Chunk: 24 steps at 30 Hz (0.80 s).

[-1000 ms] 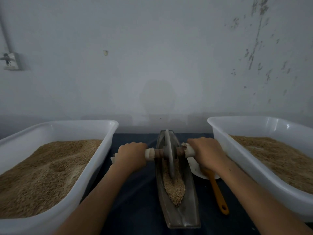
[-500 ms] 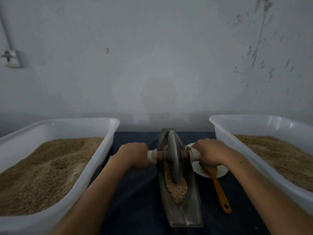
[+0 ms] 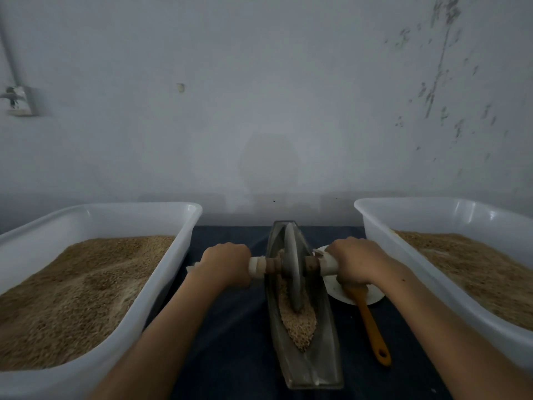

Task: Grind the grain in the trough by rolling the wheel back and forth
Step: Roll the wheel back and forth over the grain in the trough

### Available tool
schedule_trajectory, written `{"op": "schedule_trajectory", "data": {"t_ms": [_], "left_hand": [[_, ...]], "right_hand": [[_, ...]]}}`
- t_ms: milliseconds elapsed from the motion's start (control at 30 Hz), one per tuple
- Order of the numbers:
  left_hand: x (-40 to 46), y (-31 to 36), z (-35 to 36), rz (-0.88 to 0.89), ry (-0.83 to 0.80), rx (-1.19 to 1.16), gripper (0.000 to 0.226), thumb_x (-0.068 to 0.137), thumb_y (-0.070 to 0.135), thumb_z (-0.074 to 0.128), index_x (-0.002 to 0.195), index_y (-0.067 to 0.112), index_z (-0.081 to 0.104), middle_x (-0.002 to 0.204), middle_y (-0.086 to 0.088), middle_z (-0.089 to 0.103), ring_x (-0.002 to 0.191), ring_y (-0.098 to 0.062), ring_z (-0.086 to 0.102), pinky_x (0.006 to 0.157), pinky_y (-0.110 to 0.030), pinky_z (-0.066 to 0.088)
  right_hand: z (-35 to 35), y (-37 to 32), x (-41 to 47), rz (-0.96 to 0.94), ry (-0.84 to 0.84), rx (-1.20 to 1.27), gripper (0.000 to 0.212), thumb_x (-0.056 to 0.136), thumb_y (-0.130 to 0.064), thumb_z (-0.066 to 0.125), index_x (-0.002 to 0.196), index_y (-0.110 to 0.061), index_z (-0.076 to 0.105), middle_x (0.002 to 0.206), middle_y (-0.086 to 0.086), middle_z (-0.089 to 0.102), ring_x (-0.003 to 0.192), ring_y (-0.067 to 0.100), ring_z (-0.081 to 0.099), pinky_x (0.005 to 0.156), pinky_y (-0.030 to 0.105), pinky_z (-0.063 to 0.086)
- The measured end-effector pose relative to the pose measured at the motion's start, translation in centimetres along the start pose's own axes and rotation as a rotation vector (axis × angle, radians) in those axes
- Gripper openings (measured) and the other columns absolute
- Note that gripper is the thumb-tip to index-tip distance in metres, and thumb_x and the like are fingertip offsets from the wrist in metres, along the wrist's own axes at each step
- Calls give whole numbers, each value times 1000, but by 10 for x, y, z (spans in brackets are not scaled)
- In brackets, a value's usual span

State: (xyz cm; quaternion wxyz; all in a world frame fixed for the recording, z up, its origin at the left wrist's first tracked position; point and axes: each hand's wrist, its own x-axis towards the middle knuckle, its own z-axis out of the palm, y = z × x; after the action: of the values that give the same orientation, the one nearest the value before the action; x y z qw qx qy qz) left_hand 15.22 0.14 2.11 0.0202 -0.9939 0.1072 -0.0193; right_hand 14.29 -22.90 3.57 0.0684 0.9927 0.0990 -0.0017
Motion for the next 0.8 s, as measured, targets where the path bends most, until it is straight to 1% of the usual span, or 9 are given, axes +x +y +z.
{"op": "schedule_trajectory", "data": {"t_ms": [67,133,233,333,433,500,567,667,800], "left_hand": [[0,0,-4,-3,-107,-25,33,80,28,70,109,17,58,91,1,57,85,-17,56,79,-31,47],[0,0,-5,5,-157,-35,37,79,29,71,111,17,58,93,1,57,87,-17,56,82,-32,48],[0,0,-5,10,-106,-22,31,80,29,70,107,18,59,85,4,53,81,-15,54,76,-29,45],[1,0,0,21,47,-8,18,82,29,64,96,22,56,85,5,56,78,-14,53,71,-28,42],[2,-2,8,24,180,-14,10,86,30,59,93,25,53,92,5,61,75,-11,50,69,-27,39],[3,-3,11,23,209,-24,10,87,31,58,93,25,53,95,4,63,75,-11,50,70,-27,38],[2,-4,11,20,202,-26,11,87,31,58,95,24,54,96,3,63,76,-11,49,70,-27,39],[3,-4,10,20,133,-29,15,85,30,61,98,22,57,95,3,63,77,-12,52,71,-27,41],[1,-3,1,26,-37,-29,28,81,29,68,104,18,59,88,4,55,81,-15,54,74,-29,44]], "right_hand": [[-7,-1,-2,6,-111,7,18,82,-19,66,96,-23,54,83,-4,54,81,15,56,71,29,45],[-9,0,-4,8,-167,26,22,83,-21,67,104,-21,59,92,0,61,88,16,60,77,29,50],[-8,1,-4,14,-157,63,20,84,-20,66,103,-22,60,94,0,62,88,16,61,78,29,49],[-2,-1,-2,25,-52,60,15,85,-18,63,92,-26,53,88,-3,59,82,15,57,73,28,46],[6,-4,-1,33,172,33,14,87,-16,57,88,-27,49,97,-1,62,86,17,57,76,31,46],[8,-7,-1,36,244,29,15,88,-16,57,88,-27,48,99,-1,63,90,19,59,79,32,46],[8,-8,-1,29,256,11,13,88,-15,57,91,-26,50,100,-1,63,92,20,59,79,33,46],[5,-7,-1,22,201,-23,14,88,-16,57,99,-24,55,104,1,62,95,20,59,82,33,47],[-5,-3,-3,10,-42,-8,27,85,-19,62,111,-21,58,104,2,63,93,18,60,78,29,47]]}}
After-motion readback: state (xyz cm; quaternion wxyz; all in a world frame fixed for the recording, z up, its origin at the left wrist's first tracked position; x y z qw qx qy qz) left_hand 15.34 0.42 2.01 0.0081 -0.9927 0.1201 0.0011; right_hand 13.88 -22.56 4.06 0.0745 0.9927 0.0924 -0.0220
